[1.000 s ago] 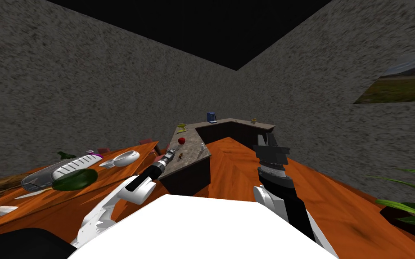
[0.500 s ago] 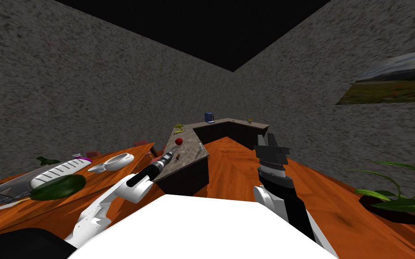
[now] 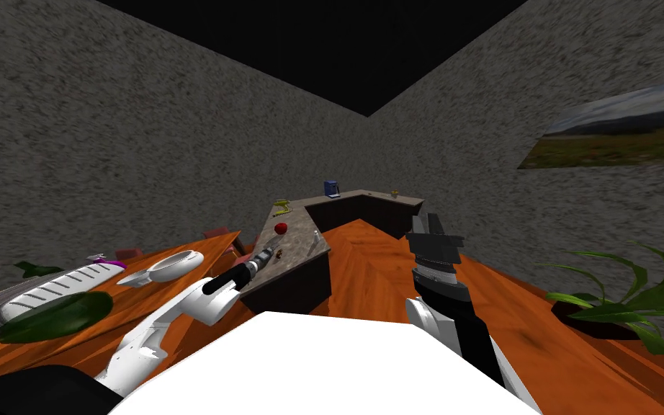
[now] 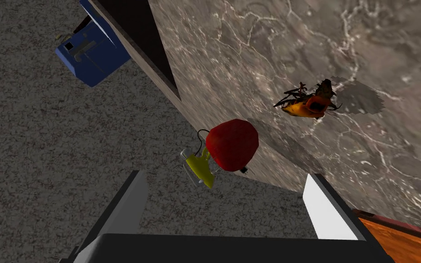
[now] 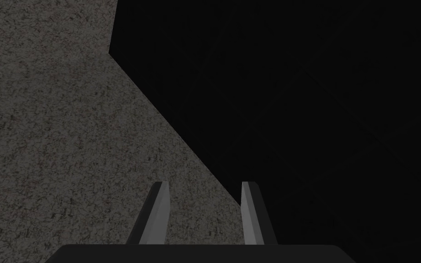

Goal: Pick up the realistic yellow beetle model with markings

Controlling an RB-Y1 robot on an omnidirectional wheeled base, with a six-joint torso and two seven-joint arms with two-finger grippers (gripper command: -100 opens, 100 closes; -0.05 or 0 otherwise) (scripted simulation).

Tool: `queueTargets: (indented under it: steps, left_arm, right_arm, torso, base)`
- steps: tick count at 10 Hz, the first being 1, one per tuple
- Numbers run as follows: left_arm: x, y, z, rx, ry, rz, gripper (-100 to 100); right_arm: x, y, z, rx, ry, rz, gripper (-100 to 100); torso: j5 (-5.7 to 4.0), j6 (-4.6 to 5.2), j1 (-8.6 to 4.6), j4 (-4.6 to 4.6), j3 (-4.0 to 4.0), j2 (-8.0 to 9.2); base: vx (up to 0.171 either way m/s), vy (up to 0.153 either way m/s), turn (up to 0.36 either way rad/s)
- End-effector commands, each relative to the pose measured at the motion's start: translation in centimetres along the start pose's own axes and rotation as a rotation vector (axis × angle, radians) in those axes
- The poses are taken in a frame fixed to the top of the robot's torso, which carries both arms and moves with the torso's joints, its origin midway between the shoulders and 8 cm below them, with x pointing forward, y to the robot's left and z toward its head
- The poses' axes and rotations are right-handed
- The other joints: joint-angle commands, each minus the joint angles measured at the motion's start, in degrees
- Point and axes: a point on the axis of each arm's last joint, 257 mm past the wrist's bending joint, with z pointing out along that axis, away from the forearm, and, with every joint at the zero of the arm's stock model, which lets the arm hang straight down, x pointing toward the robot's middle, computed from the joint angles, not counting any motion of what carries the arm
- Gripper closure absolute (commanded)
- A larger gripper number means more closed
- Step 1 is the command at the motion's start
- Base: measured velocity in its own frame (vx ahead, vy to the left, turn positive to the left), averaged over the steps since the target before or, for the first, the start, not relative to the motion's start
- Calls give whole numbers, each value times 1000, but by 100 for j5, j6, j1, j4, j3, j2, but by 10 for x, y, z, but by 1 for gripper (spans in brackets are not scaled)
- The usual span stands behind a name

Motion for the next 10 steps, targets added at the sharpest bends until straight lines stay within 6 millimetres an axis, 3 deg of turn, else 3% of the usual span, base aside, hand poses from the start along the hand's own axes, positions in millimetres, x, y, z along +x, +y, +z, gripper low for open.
queueTargets:
  steps: [1,2,3,6,7,9,10]
  left_arm:
    - [-2,20,2,-68,14,4,-100]
    - [-3,35,2,-115,26,6,-100]
    - [-3,39,2,-129,27,6,-100]
    - [-8,88,-4,-286,60,4,-100]
    - [-7,91,-5,-297,61,5,-100]
    - [-11,120,-12,-392,79,1,-100]
    - [-11,122,-13,-399,79,1,-100]
  right_arm:
    - [0,0,0,0,0,0,0]
    - [0,0,0,0,0,0,0]
    - [0,0,0,0,0,0,0]
    - [0,0,0,0,0,0,0]
    - [0,0,0,0,0,0,0]
    - [0,0,0,0,0,0,0]
    - [0,0,0,0,0,0,0]
  torso:
    - [0,0,0,0,0,0]
    - [0,1,-1,0,0,0]
    - [-1,2,-6,-1,-3,-5]
    - [-1,2,-8,-4,-10,-18]
    - [-2,1,-11,-5,-12,-20]
    - [-1,0,-3,-2,-6,-10]
    - [-1,1,-3,-3,-7,-12]
  base:
    - [20,-32,-77]
    - [36,-51,-135]
    - [39,-33,-36]
    - [66,-50,-101]
    - [51,-37,-22]
    - [49,-35,-82]
    - [46,-23,-30]
